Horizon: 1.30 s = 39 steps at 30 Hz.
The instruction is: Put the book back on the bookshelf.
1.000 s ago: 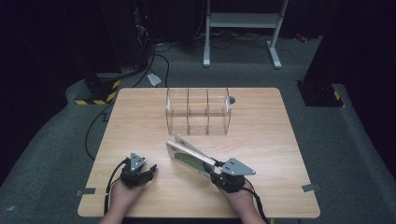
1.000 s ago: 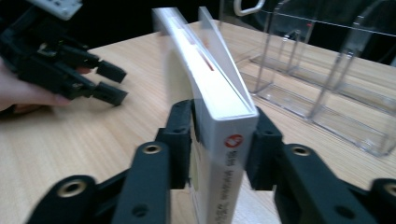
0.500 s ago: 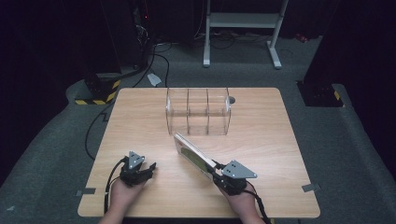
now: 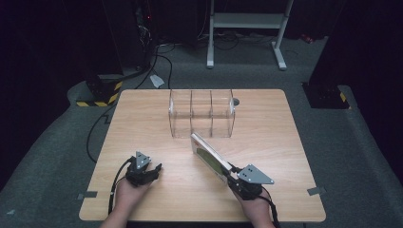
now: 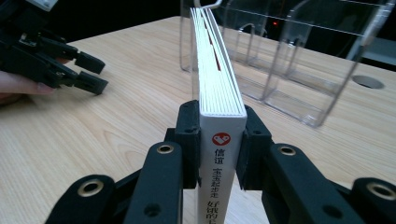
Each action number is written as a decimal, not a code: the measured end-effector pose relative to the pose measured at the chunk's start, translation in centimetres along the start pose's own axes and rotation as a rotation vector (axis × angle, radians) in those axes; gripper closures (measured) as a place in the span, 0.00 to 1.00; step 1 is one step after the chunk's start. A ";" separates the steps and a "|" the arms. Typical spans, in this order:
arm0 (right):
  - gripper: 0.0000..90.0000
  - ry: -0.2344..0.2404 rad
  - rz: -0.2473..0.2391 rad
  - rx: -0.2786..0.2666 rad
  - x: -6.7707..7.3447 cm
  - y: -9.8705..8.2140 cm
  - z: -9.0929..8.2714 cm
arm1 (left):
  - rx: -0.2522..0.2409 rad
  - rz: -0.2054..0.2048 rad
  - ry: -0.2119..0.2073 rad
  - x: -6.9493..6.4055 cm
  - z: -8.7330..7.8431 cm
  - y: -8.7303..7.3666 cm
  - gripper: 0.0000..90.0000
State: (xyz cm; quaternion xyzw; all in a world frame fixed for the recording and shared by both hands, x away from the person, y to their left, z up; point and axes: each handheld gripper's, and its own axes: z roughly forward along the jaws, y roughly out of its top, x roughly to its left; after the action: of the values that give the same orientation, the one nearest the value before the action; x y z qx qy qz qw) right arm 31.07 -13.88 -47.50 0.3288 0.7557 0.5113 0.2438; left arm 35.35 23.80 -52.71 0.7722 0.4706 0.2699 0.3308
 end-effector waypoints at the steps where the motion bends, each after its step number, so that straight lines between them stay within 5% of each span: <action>1: 0.82 -0.008 0.002 0.001 -0.2 -0.1 -0.2 | 0.005 -0.004 -0.007 0.2 0.0 0.0 0.43; 6: 0.82 -0.043 0.025 0.002 -0.9 -0.4 -1.1 | 0.028 -0.090 -0.051 1.0 0.4 0.2 0.40; 24: 0.75 -0.089 0.111 -0.011 -1.9 -0.3 -1.4 | 0.026 -0.074 -0.064 0.9 0.4 0.1 0.35; 32: 0.74 -0.130 0.113 0.023 -1.5 0.1 -0.3 | 0.026 -0.069 -0.070 0.8 0.3 0.1 0.35; 39: 0.75 -0.094 0.162 0.087 -1.8 0.1 0.0 | 0.026 -0.063 -0.072 0.8 0.3 0.0 0.35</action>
State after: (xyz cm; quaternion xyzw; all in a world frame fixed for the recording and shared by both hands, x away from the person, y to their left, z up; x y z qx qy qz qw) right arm 32.28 -15.25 -47.37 0.4229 0.7358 0.4799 0.2225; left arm 35.90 24.43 -52.80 0.7704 0.4858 0.2254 0.3458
